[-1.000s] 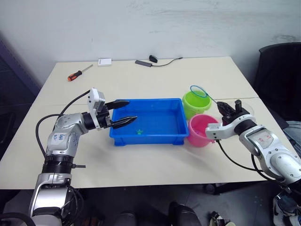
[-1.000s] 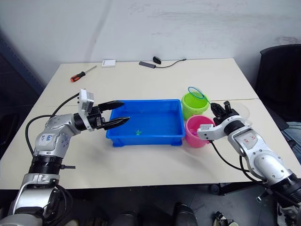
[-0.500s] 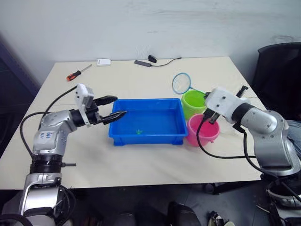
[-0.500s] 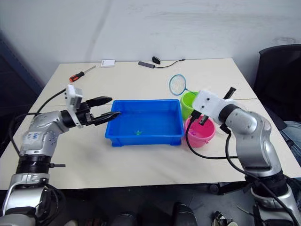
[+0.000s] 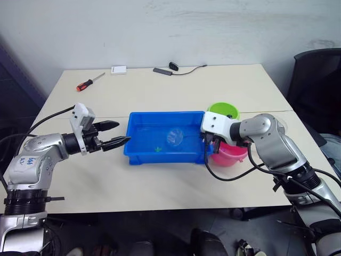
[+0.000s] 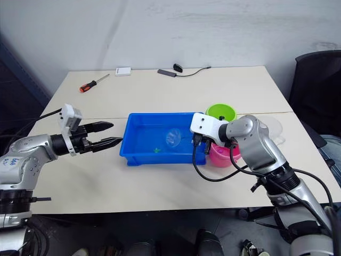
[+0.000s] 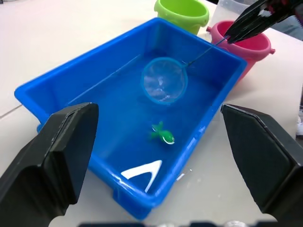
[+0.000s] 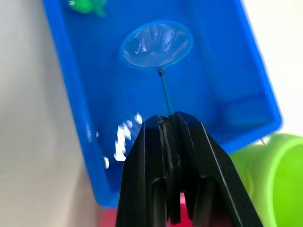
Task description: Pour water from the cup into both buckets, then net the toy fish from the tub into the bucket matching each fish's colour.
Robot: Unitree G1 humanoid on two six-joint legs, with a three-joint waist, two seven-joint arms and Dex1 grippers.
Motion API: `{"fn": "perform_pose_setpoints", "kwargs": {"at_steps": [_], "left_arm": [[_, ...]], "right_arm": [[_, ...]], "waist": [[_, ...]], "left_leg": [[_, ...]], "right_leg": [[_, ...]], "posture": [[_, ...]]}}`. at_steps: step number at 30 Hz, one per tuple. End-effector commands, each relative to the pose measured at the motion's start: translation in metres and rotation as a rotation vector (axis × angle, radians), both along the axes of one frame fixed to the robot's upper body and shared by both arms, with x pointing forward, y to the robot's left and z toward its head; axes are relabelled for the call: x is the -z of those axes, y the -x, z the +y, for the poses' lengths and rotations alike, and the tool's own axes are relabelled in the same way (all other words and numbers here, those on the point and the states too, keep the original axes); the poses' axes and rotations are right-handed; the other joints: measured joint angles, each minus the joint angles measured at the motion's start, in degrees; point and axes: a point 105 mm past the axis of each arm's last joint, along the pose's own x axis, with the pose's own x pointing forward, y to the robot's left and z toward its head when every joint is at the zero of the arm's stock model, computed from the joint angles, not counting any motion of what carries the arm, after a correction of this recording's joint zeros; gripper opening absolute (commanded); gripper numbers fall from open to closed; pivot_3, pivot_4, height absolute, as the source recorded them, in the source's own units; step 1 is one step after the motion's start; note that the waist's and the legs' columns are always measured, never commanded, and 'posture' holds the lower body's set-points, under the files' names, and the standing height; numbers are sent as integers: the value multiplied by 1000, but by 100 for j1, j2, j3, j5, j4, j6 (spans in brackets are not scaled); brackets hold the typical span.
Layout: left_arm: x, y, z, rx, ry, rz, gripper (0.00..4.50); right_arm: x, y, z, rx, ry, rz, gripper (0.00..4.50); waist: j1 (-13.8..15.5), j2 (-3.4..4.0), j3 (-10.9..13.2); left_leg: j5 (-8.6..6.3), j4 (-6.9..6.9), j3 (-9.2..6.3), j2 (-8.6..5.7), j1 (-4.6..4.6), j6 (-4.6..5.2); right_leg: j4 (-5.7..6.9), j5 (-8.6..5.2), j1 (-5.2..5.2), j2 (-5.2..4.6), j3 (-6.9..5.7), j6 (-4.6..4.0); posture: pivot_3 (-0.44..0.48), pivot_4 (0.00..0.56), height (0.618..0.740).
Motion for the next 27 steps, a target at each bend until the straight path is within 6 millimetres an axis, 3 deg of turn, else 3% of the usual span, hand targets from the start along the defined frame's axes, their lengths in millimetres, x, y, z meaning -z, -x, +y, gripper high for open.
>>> {"fn": "perform_pose_setpoints", "kwargs": {"at_steps": [1, 11, 18, 27], "left_arm": [[-14, 11, 0, 24, 3, -35, 4482], [-14, 25, 3, -11, 11, -40, 4482], [-13, 33, 6, -40, 9, -35, 4482], [-15, 29, 6, -41, 23, -50, 4482]], "right_arm": [[-2, 1, 7, -65, 38, -25, 0], [14, 7, 36, -196, 27, 18, 0], [18, 11, 65, -167, -148, 153, 0], [-3, -1, 58, 32, -381, 299, 0]], "waist": [[1, -1, 0], [-14, -1, -1], [-10, -3, -3], [-6, -5, -5]], "left_leg": [[0, 0, 0, 0, -2, 0], [10, -1, 4, 1, 0, -24], [9, -1, 2, 6, 2, -25], [5, 0, 0, 4, 2, -18]], "right_leg": [[0, 0, -2, 0, 0, 0], [4, -1, 0, 2, 3, 0], [10, -3, -1, 4, 2, -4], [13, -3, -3, 3, 3, -8]], "posture": [[0, 150, 740], [0, 150, 740], [0, 150, 740], [0, 150, 740]]}}
